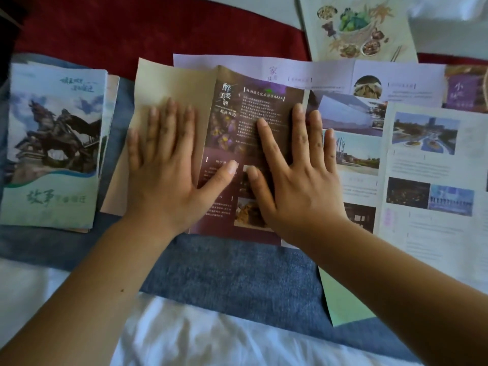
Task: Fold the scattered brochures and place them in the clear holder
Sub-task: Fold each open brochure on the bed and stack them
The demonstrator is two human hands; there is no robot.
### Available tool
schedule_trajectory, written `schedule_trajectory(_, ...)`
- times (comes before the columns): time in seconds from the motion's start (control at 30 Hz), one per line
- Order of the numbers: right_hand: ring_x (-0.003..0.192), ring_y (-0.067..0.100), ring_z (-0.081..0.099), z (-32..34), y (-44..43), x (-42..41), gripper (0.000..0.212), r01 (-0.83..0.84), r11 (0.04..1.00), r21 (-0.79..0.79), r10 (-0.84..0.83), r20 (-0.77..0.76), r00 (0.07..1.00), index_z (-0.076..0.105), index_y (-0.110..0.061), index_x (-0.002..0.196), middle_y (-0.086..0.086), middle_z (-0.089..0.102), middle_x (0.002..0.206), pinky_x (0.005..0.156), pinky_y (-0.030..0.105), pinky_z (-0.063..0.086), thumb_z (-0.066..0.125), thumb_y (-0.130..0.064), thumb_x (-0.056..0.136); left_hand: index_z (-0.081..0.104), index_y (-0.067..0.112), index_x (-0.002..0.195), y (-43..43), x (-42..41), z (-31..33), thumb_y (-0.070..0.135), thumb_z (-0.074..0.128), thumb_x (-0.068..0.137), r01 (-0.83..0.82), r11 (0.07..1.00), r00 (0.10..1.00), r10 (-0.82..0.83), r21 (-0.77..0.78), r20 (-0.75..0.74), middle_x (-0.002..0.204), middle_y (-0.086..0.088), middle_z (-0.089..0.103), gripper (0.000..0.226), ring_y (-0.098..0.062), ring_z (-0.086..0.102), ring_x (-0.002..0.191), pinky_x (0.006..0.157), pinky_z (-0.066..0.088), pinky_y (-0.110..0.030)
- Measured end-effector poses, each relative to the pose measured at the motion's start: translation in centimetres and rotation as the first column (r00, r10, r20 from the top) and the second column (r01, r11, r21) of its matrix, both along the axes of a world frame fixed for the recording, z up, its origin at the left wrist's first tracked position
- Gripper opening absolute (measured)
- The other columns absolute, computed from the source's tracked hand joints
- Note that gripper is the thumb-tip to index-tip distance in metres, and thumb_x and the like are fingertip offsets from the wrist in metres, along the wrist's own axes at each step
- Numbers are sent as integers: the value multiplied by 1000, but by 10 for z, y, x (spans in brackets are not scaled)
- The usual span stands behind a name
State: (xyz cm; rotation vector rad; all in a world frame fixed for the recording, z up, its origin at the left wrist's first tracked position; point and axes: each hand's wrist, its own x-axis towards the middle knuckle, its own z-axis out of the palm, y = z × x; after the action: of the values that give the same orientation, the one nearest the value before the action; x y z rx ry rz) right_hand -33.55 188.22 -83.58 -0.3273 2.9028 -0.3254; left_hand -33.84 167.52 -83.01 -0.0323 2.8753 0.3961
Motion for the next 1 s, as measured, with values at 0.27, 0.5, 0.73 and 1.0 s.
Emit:
schedule_trajectory(0.27, 158, 35, -16, -6, -8, -17, 64, -77, 997, -7, 77, 20, 997, -2, -36, 165, 14, -14, 172, 128, 50, -8, 11, -55, 106, -10, 28, 162, 25, 6, 9, 77, 25, 89, 17, 991, 1000, -17, 134, 0, 171, -2, -13, 94, -22, -17, 156, 125, -8, -56)
schedule_trajectory(0.5, 158, 31, -17, -3, 11, -12, 65, -71, 997, -20, 71, 20, 997, 0, -31, 166, 14, -12, 172, 128, 47, -11, 14, -49, 105, -18, 31, 160, 41, 10, 6, 68, 35, 88, 3, 993, 999, -7, 122, 36, 169, 1, -22, 96, -21, -25, 154, 124, -11, -54)
schedule_trajectory(0.73, 156, 25, -24, 6, 100, 11, 68, 82, 990, 111, -87, 35, 996, -7, -32, 165, 9, -17, 172, 125, 44, -18, 7, -61, 105, -16, 32, 160, 44, 10, -2, 61, 38, 89, -7, 995, 1000, 5, 95, 15, 170, 2, -20, 94, -21, -22, 155, 124, -13, -54)
schedule_trajectory(1.0, 157, 30, -22, 0, 143, 29, 72, 174, 974, 145, -181, 37, 983, -11, -41, 163, 4, -19, 172, 127, 56, -4, 6, -73, 101, -10, 37, 161, 79, 14, 14, 57, 39, 85, -40, 965, 997, 20, 258, 81, 170, 8, -18, 93, -16, -24, 154, 123, -18, -49)
